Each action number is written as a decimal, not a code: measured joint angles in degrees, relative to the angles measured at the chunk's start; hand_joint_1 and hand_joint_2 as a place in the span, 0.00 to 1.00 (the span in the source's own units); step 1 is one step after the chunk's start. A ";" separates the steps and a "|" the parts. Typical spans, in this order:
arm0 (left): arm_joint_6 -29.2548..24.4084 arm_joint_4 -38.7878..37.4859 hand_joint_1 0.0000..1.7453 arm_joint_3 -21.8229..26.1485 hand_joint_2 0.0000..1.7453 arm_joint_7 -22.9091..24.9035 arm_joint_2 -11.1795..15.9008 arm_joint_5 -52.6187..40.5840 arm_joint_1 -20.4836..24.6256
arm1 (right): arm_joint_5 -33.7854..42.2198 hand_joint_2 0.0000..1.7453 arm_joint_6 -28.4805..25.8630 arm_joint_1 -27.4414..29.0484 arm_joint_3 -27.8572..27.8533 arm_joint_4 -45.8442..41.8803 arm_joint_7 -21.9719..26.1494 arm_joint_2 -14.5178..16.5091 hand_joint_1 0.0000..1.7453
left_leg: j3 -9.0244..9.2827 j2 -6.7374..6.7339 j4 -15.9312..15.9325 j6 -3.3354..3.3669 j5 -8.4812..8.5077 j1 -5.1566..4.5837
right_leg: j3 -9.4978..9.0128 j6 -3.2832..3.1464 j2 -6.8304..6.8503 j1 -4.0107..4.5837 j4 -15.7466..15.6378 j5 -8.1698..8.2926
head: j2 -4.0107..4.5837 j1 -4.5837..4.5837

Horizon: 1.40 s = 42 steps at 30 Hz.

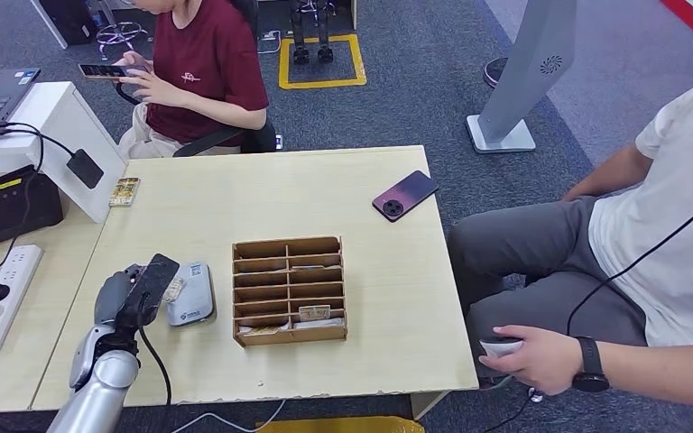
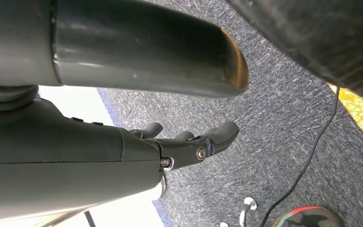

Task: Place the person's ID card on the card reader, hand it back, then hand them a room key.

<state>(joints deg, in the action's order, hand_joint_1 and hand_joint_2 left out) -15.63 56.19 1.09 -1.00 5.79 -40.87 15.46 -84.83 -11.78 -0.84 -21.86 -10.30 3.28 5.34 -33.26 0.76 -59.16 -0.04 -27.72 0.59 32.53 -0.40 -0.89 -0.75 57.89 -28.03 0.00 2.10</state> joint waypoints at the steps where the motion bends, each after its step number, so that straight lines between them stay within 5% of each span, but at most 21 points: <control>1: -1.31 -0.19 1.00 0.00 1.00 0.32 0.03 -2.34 0.00 | -0.01 0.00 -0.02 0.00 0.01 -0.01 0.12 0.02 0.00 | 0.00 0.00 0.00 0.00 0.00 0.00 | 0.00 0.00 0.00 0.00 0.00 0.00 | 0.00 0.00; 11: -5.41 -3.22 1.00 0.00 1.00 0.97 0.20 -12.83 -0.34 | -0.04 0.00 -0.21 0.00 0.00 -0.01 0.84 0.16 0.00 | -0.01 0.04 0.00 0.00 0.00 0.00 | -0.01 0.00 0.05 0.00 0.00 0.00 | 0.00 -0.01; 31: -5.34 -5.00 1.00 0.00 1.00 0.23 -0.78 -13.34 -0.16 | -0.21 0.00 -0.77 -0.01 0.01 -0.01 0.85 0.16 0.00 | 0.01 0.04 0.00 0.00 0.00 0.00 | -0.01 0.00 0.05 0.00 0.00 0.00 | 0.00 0.00; 39: -1.85 -2.59 1.00 1.01 1.00 -5.86 -1.56 1.76 -0.04 | -0.33 0.00 -0.81 0.04 0.00 -0.01 0.32 0.16 0.00 | 0.01 0.05 -0.01 0.00 0.02 0.00 | -0.01 0.00 0.05 0.00 0.00 0.00 | 0.00 -0.01; 42: -4.28 0.45 1.00 2.20 1.00 -8.18 -1.85 6.80 0.87 | -0.43 0.00 -0.84 0.10 0.00 0.00 0.32 0.20 0.00 | 0.01 0.05 -0.01 -0.01 0.04 0.00 | -0.01 -0.01 0.05 0.00 0.00 0.02 | 0.00 -0.01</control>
<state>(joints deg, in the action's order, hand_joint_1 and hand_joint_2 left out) -19.91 56.64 3.29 -9.18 3.94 -34.07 16.33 -85.26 -12.61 -0.73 -21.86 -10.29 3.61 5.55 -33.26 0.81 -59.17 -0.05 -27.68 0.59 32.52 -0.42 -0.84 -0.74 57.89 -28.01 0.00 2.09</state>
